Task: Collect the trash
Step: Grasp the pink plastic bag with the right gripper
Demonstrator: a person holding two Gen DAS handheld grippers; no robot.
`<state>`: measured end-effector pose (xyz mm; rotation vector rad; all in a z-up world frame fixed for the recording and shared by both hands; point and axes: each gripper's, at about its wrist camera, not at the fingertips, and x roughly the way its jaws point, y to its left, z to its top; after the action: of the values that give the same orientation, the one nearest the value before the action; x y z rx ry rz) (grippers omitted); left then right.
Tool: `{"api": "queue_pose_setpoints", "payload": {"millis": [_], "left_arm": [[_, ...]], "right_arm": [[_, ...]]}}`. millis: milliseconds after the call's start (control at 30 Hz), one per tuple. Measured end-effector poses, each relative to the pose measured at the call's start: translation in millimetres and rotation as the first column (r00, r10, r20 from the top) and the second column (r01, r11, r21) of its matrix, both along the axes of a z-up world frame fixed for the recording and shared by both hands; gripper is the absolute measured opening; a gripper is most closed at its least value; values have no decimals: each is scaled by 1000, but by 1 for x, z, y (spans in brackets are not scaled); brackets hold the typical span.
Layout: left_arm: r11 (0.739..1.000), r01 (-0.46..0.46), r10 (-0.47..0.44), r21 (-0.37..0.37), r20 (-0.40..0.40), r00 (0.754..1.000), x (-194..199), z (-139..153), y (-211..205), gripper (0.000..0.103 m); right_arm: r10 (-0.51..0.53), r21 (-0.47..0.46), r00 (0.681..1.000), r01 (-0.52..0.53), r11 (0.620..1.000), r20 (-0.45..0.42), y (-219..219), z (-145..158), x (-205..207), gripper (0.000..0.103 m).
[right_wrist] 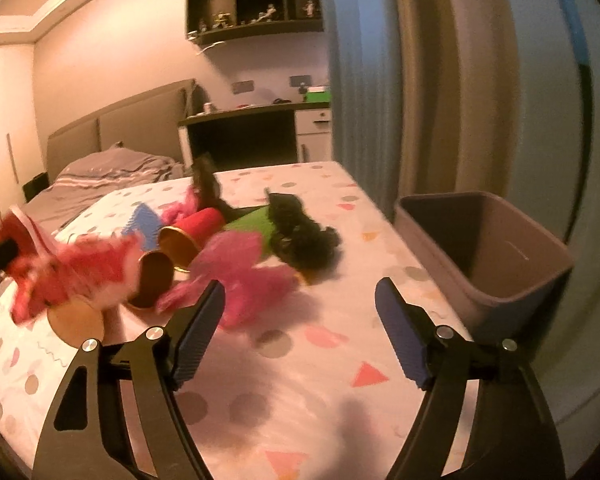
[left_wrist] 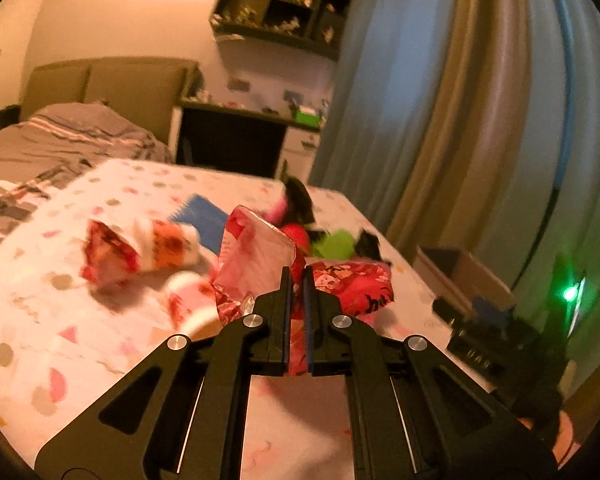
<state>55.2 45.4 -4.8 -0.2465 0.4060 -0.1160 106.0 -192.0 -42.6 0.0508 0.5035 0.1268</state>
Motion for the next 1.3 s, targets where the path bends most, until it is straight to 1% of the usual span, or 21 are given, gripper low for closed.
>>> {"api": "queue_pose_setpoints", "payload": {"millis": [100,167,300,367,500,567,633,667,700,733,800,833,900,1133,1300], "left_arm": [[999,-52,52,-6,32,998,-4,6,13,4],[997,-77,77,-1,41,996,-6,7,17,4],[995,-96,96,2,45,994,-5,5,25,4],[994,-108,107,13,47,993,-7,4,29,4],[993,-120,119,11,42,992,-4,2,36,4],[992,-128,128,15,39,991,-2,1,39,4],[991,-133,132,18,37,991,-1,0,41,4],[991,-135,134,20,35,990,0,-1,42,4],[990,-136,135,20,33,990,1,-2,43,4],[990,-137,137,19,30,990,2,-2,43,4],[990,-137,137,17,27,990,3,-3,44,4],[990,-137,136,16,27,990,3,-3,44,4],[991,-136,136,17,28,990,3,-2,44,4],[991,-131,130,28,30,991,3,1,35,4],[993,-111,110,37,38,993,5,2,21,4]], "right_arm": [[40,-3,999,-40,999,-16,14,-4,9,76],[59,-6,998,-59,998,-20,21,-6,15,72],[101,2,994,-101,995,-38,37,-8,29,67],[113,9,993,-113,994,-45,44,-8,38,67],[102,-7,993,-102,995,-58,55,-13,58,67],[101,-2,991,-101,995,-84,56,-17,66,61],[103,11,988,-103,995,-112,56,-22,72,50],[105,16,987,-103,995,-122,55,-23,73,48],[104,15,986,-103,995,-128,55,-24,74,40],[105,10,986,-105,994,-131,55,-25,76,28],[125,10,982,-125,992,-138,54,-25,74,16],[136,10,981,-136,991,-137,54,-25,73,12],[153,14,980,-152,988,-127,52,-22,66,7],[213,22,976,-212,977,-43,41,-2,28,6],[198,7,980,-199,980,19,24,12,6,6]]}}
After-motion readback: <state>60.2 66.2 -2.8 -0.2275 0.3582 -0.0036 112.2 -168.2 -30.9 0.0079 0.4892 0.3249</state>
